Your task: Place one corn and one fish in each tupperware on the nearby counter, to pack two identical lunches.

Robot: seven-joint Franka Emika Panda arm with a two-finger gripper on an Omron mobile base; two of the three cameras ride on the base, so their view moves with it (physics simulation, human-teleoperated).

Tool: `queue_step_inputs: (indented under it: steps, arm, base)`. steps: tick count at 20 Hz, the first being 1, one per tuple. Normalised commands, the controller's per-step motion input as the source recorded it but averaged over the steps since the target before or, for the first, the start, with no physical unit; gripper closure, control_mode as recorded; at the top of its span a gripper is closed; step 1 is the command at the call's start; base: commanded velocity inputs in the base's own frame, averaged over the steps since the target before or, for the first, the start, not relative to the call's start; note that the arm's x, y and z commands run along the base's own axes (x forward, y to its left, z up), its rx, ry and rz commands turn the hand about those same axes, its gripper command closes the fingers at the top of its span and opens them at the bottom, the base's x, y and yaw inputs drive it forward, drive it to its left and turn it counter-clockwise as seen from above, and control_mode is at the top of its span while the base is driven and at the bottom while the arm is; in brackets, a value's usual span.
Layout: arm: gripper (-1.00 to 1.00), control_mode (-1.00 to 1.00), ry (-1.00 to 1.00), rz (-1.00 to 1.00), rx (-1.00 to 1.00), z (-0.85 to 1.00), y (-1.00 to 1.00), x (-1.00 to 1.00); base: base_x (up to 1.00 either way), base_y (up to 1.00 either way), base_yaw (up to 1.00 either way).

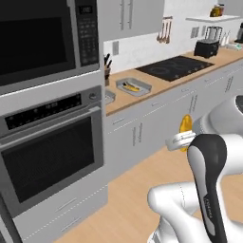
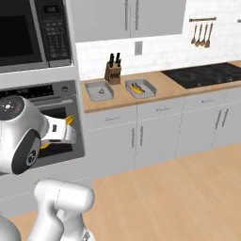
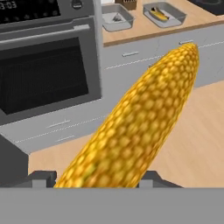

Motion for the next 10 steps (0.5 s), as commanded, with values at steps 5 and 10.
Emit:
queue_step_inputs:
  steps: [5,10]
  arm:
    - [1.0,1.0,0.0,0.0,0.0,0.0,0.0,0.0]
    - [1.0,1.0,0.0,0.0,0.0,0.0,0.0,0.0]
  base:
    - [1.0,-0.64,0.08]
    - [1.0,-0.56,0.35]
